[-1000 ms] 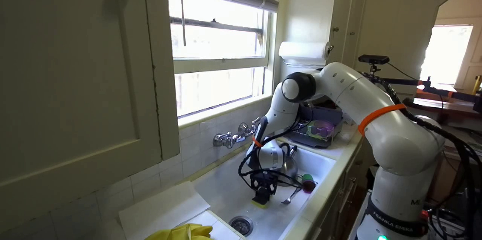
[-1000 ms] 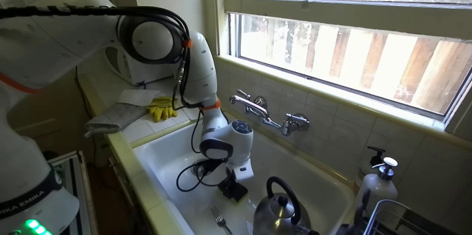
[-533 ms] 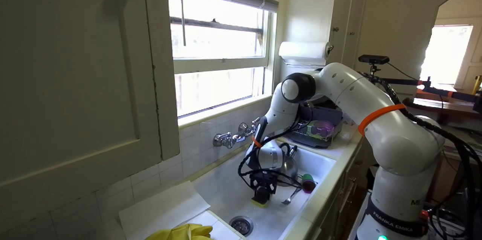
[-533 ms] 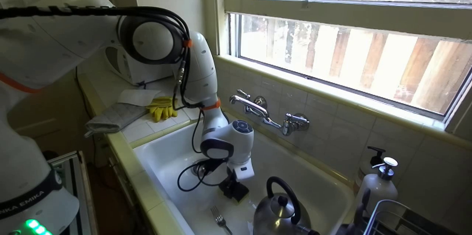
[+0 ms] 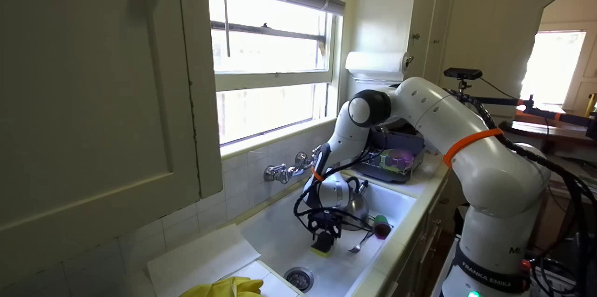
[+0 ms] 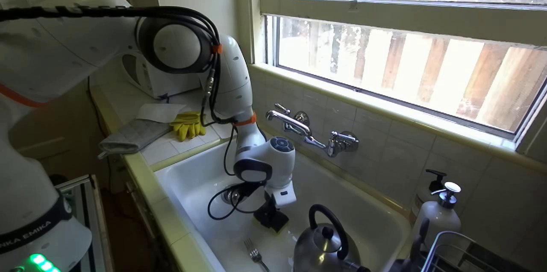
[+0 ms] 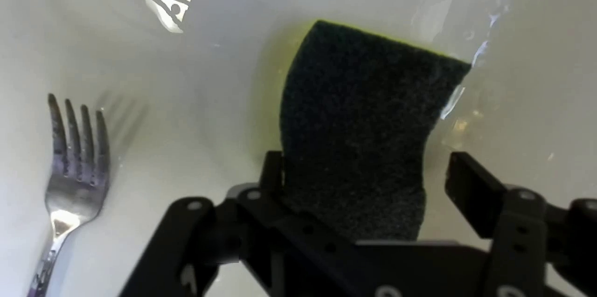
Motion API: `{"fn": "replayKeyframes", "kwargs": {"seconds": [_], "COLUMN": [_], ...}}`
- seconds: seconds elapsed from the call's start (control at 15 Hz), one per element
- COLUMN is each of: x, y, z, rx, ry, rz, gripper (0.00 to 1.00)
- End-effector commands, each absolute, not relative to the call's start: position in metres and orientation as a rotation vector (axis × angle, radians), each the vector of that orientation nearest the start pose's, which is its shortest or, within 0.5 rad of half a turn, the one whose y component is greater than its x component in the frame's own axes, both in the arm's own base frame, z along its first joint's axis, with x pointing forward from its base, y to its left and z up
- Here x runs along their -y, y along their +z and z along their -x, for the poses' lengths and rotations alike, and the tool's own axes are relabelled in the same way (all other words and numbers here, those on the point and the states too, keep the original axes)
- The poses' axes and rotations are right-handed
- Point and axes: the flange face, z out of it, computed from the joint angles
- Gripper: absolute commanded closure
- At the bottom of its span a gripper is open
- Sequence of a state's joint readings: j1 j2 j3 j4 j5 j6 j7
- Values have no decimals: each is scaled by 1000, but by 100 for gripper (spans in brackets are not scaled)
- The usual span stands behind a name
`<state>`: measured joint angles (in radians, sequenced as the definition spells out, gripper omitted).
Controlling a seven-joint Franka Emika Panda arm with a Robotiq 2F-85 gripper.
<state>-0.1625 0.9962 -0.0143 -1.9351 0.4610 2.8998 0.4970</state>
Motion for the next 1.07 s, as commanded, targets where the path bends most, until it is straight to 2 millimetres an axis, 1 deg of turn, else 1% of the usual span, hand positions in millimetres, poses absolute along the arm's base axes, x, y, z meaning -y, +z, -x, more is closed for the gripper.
{"fn": "replayKeyframes", "kwargs": {"seconds": [0.0, 0.07, 0.13, 0.2, 0.33, 0.53, 0.6, 0.73, 0.8, 0.93, 1.0], "x": [120, 120, 119, 119, 119, 119, 119, 119, 119, 119, 119], "y": [-35, -36, -36, -36, -35, -34, -34, -33, -32, -29, -27], "z": [-536, -536, -536, -536, -536, -536, -536, -537, -537, -537, -537], "rx": [-1628, -1625, -1624, -1622, -1623, -1623, -1622, -1621, -1619, -1618, -1617], "ry": [112, 116, 119, 120, 122, 118, 117, 114, 113, 109, 104], "rz": [2591, 2593, 2594, 2594, 2594, 2597, 2599, 2598, 2597, 2591, 2591], "gripper": [17, 33, 42, 46, 62, 81, 88, 100, 96, 97, 96]}}
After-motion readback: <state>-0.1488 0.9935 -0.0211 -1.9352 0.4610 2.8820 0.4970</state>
